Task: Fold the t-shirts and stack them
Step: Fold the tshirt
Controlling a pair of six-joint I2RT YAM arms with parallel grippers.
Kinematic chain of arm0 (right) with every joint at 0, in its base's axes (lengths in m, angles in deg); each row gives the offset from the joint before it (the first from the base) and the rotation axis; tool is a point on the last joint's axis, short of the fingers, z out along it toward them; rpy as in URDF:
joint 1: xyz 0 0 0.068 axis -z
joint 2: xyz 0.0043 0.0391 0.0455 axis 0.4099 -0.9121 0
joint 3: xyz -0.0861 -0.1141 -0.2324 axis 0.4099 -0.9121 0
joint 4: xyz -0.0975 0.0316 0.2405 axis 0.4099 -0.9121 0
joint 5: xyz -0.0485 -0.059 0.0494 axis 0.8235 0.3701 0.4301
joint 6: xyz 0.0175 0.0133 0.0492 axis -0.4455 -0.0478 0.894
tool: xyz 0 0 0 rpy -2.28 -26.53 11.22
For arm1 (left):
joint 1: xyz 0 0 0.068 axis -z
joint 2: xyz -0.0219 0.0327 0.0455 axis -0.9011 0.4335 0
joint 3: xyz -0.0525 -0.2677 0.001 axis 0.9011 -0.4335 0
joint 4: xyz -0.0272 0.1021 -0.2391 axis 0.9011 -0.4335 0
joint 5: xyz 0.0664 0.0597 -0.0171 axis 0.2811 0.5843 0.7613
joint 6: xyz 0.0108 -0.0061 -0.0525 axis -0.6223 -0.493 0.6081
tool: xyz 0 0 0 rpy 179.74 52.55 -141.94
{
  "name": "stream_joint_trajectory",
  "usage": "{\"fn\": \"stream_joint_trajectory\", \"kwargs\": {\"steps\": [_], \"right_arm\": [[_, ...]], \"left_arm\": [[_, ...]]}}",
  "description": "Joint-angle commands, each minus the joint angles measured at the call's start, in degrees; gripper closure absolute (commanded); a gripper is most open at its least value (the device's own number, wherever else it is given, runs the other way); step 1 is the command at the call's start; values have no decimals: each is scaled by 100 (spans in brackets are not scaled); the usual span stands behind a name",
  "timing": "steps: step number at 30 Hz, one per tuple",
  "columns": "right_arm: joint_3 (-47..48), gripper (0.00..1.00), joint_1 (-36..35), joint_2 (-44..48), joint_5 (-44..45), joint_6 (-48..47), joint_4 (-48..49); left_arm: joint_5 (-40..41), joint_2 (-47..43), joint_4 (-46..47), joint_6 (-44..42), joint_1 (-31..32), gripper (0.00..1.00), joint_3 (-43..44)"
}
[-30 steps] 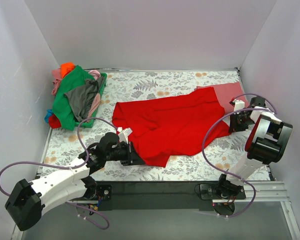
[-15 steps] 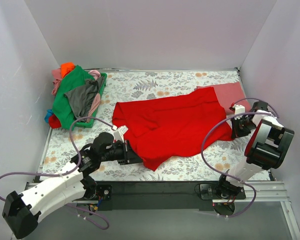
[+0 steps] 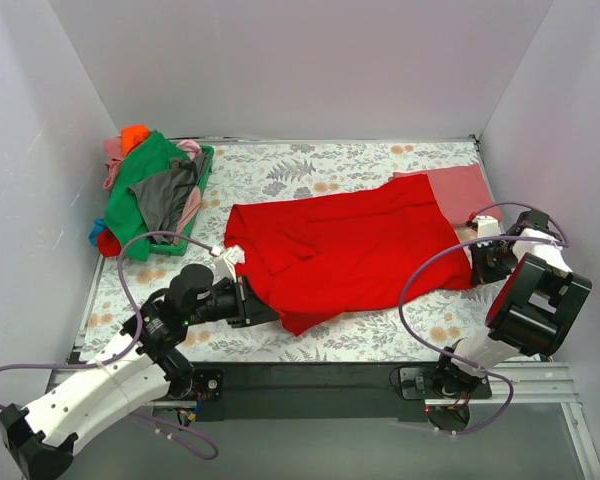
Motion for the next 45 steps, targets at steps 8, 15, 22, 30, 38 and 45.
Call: {"fn": "stream_joint_trajectory", "kwargs": {"steps": [8, 15, 22, 30, 38, 45], "right_arm": [[431, 99, 95, 216, -651, -60, -356], [449, 99, 131, 207, -888, -139, -365], [361, 99, 411, 391, -977, -420, -357], [467, 99, 684, 181, -1161, -649, -348], [686, 99, 684, -162, -1443, -570, -348], [765, 99, 684, -241, -1618, -509, -348]], "left_arm": [[631, -80, -645, -165, 24, 100, 1025], [342, 43, -663, -7, 24, 100, 964], [-520, 166, -610, 362, 24, 100, 568], [-1284, 403, -224, 1302, 24, 100, 138], [-1697, -193, -293, 2918, 252, 100, -319], [-2076, -46, -478, 3597, 411, 100, -706]]}}
